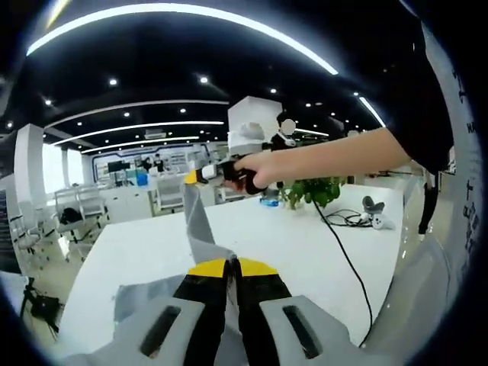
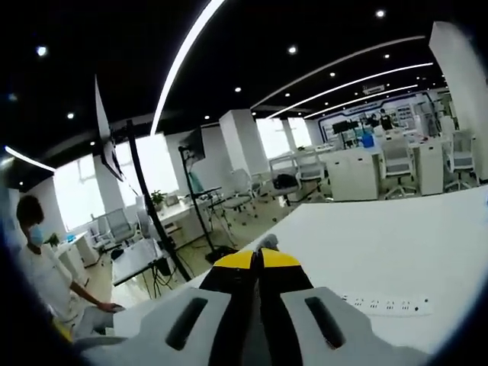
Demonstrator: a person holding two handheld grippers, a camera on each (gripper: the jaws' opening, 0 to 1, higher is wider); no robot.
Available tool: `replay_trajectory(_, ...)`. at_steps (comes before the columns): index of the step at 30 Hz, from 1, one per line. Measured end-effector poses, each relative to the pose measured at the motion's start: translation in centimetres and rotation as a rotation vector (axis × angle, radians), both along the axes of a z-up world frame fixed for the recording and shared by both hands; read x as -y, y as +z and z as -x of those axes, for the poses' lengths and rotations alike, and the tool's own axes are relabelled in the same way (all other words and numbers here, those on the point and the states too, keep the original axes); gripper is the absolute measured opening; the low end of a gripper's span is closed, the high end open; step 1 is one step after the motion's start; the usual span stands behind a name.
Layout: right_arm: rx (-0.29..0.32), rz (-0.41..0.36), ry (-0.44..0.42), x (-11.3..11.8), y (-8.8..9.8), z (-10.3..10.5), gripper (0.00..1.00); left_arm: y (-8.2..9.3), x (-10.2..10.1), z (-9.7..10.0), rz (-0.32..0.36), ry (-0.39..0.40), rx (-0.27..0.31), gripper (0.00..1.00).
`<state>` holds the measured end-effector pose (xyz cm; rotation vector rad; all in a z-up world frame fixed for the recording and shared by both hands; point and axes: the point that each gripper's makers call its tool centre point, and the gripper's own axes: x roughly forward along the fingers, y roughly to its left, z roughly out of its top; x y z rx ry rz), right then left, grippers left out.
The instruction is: Fold the towel on the table until its edges align and the towel forms a compact rectangular stack.
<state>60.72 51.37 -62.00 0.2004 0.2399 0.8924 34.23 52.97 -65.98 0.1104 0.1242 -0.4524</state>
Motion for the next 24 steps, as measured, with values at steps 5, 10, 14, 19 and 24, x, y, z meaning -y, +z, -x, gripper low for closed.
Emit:
replay_trajectory(5,-0.013,0.018,0.013,-0.8,-0.9,0.0,0.00,-0.9,-1.2,0.2,0.003,0.028,-0.017,0.03)
replay_trajectory(10,-0.029,0.019,0.025,-1.9,-1.6,0.1,0.00,-1.8,-2.8,0.8,0.027,0.067,-0.042,0.03)
replay_trajectory(14,-0.035,0.022,0.050,-3.2,-2.0,0.3,0.00,-2.3,-3.6,1.0,0.035,0.087,-0.054,0.03)
replay_trajectory(19,-0.029,0.020,0.063,-4.6,-2.2,0.2,0.00,-2.6,-4.7,1.0,0.045,0.117,-0.061,0.03)
replay_trajectory(24,-0.033,0.021,0.072,-5.5,-2.7,-0.3,0.00,-2.9,-5.6,1.0,0.048,0.133,-0.068,0.03)
